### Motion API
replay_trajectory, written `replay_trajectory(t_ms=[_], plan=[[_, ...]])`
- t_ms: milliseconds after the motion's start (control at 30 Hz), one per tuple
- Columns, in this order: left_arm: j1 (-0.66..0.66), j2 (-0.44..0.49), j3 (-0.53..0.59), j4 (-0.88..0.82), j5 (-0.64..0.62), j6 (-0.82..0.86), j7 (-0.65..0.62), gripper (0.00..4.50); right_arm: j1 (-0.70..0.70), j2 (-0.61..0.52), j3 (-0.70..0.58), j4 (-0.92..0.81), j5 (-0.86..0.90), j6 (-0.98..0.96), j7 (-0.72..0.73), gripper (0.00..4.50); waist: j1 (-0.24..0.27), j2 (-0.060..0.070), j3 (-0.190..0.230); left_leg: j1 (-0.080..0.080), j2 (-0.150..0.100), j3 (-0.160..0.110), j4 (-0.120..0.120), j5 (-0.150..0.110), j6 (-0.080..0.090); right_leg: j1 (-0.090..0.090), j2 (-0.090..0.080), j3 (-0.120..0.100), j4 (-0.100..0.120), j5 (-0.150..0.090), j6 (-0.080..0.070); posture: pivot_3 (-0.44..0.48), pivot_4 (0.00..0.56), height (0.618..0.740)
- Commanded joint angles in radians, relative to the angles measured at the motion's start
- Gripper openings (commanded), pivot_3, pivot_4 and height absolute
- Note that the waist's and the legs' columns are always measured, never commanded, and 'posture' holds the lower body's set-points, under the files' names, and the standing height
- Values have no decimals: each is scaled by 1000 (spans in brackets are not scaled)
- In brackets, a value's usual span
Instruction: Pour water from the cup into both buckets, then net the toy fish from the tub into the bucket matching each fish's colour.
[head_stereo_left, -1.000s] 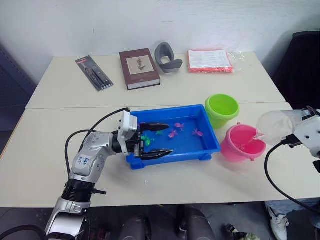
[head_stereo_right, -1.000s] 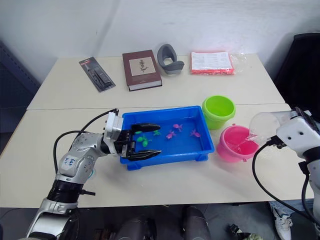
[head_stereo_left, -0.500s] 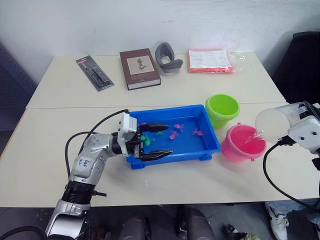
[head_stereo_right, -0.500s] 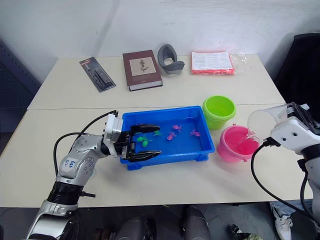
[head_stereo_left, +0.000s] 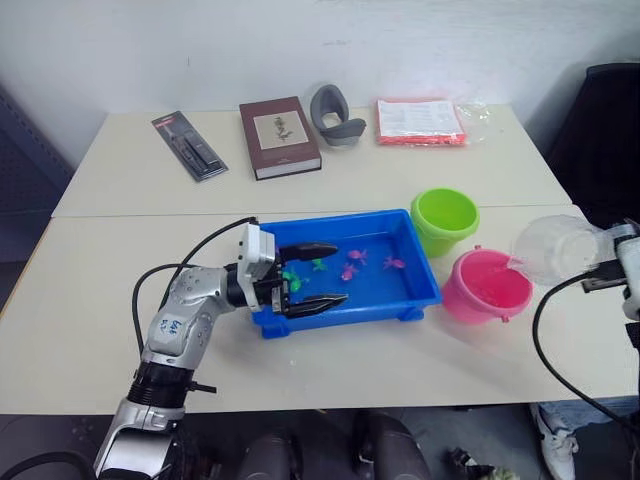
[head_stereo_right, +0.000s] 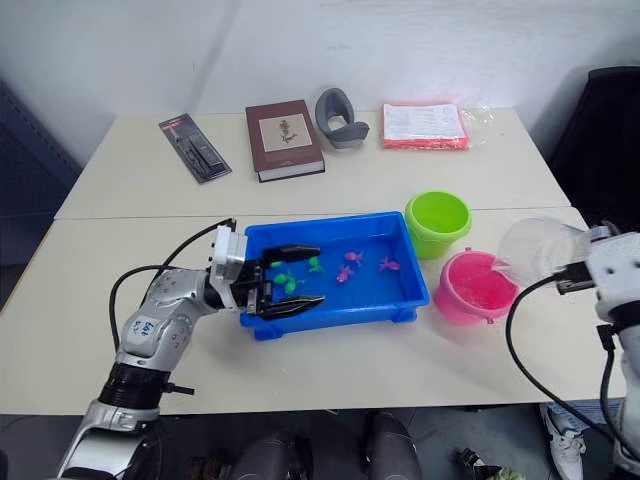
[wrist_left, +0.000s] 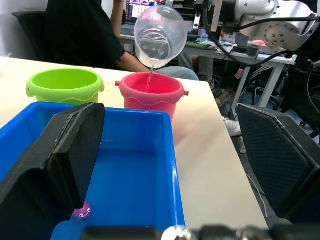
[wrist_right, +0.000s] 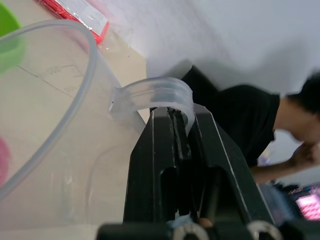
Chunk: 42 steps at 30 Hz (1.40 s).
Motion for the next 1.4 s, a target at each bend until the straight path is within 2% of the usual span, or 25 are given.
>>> replay_trajectory(t_ms=[33,100,233,333,533,700,800,1000,1400], plan=[[-9,8,29,5,-1,-20,10,4500,-69,-7,-103,-81,145,199,-25,59,-1,0,0,0,0,0,0,0,0,0,0,0,0,0,0,0,150,740],[-18,3,49,18,-7,-22,26,4500,-110,-46,-104,-82,220,384,-4,59,-1,0,0,0,1,-1,0,0,0,0,0,0,1,0,0,0,150,740],[-37,1,66,42,-1,-34,38,4500,-237,-115,-48,-21,228,477,-36,59,-2,0,0,0,0,0,0,0,1,0,-1,0,3,0,0,0,150,740],[-54,-4,76,66,8,-51,51,4500,-348,-176,47,51,181,629,-97,59,-3,0,0,0,0,0,0,0,1,-1,-1,0,3,0,0,0,150,740],[-81,-15,90,102,33,-103,84,4500,-530,-201,225,235,115,500,-107,59,-1,0,0,-2,0,0,-1,0,1,-2,-1,-2,3,0,0,0,150,740],[-78,-16,93,100,47,-118,107,4500,-604,-210,372,371,9,343,-116,59,-3,0,0,-4,-1,0,-1,1,2,-2,-1,-2,3,1,1,0,150,740],[-73,-15,94,93,48,-119,116,4500,-635,-196,419,421,-36,256,-131,59,-2,0,0,-4,-1,0,-1,1,1,-3,-1,-3,2,1,1,0,150,740],[-68,-20,103,96,44,-120,147,4500,-626,-218,544,461,-200,43,-173,59,-5,0,0,-5,0,0,-1,1,1,-4,-1,-3,3,1,1,0,150,740],[-98,-17,86,122,53,-135,118,4500,-622,-221,643,526,-434,-214,-264,59,-4,0,0,-8,0,1,-1,2,-1,-7,0,-3,3,1,1,0,150,740]])
